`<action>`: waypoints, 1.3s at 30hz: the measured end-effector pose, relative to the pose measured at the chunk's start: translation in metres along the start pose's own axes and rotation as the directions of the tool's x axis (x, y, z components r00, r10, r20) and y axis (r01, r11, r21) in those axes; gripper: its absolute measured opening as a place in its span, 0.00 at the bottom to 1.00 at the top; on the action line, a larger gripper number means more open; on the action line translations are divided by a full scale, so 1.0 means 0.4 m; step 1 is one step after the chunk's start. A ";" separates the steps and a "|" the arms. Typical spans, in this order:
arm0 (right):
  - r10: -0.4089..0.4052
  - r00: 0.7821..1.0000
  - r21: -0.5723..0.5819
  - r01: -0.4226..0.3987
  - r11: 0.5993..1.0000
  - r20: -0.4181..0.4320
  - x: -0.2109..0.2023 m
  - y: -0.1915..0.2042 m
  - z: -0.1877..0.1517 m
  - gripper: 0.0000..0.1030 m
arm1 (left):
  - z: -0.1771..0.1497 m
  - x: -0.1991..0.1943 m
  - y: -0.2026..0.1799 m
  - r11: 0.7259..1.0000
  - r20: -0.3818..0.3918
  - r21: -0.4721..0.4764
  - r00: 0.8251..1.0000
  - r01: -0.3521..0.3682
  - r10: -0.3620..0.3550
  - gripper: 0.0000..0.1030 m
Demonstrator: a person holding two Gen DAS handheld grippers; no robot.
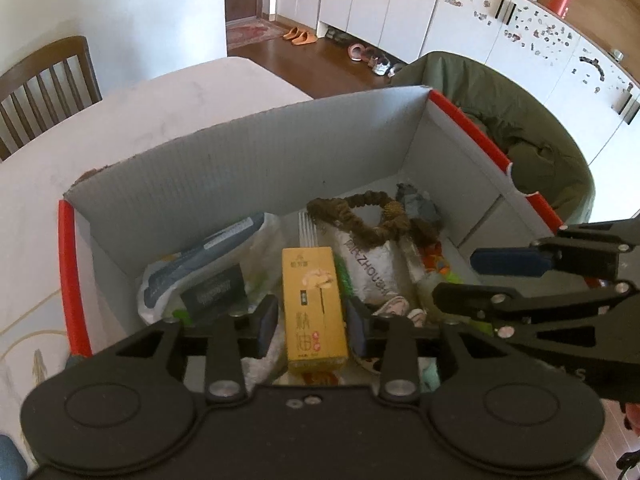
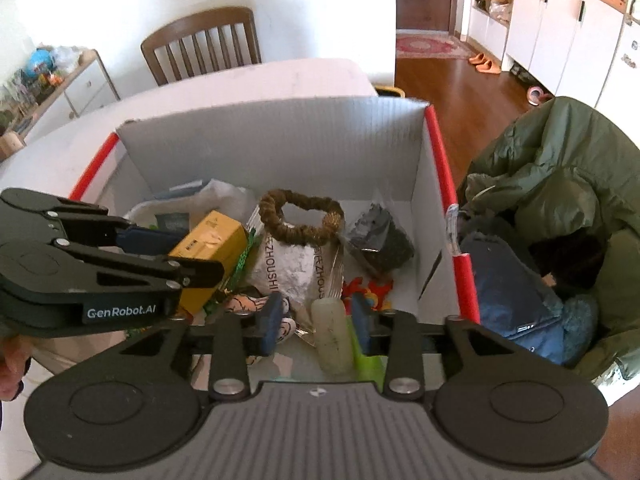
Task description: Organize objects
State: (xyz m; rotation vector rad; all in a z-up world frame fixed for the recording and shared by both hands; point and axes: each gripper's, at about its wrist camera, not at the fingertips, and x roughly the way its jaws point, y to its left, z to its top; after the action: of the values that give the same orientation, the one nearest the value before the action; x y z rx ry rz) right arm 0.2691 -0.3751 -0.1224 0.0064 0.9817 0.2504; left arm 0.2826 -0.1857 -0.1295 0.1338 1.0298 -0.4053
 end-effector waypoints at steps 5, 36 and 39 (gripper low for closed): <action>0.007 1.000 0.006 -0.007 1.000 0.025 -0.039 0.008 -0.011 0.41 | -0.011 -0.039 -0.001 1.000 0.033 -0.009 0.999 0.001 -0.001 0.53; 0.068 0.964 0.035 -0.079 0.996 0.256 -0.337 0.136 -0.065 0.70 | -0.147 -0.405 0.047 0.998 0.363 0.018 0.931 -0.053 0.043 0.83; 0.066 0.959 0.026 -0.076 0.997 0.275 -0.360 0.150 -0.077 0.72 | -0.164 -0.426 0.054 0.999 0.380 0.014 0.924 -0.045 0.036 0.84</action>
State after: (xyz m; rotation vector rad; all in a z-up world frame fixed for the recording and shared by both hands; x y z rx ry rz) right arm 0.1552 -0.3509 -0.0142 0.1076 0.7102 0.2894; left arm 0.1618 -0.1016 -0.0193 0.0916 0.6382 -0.3874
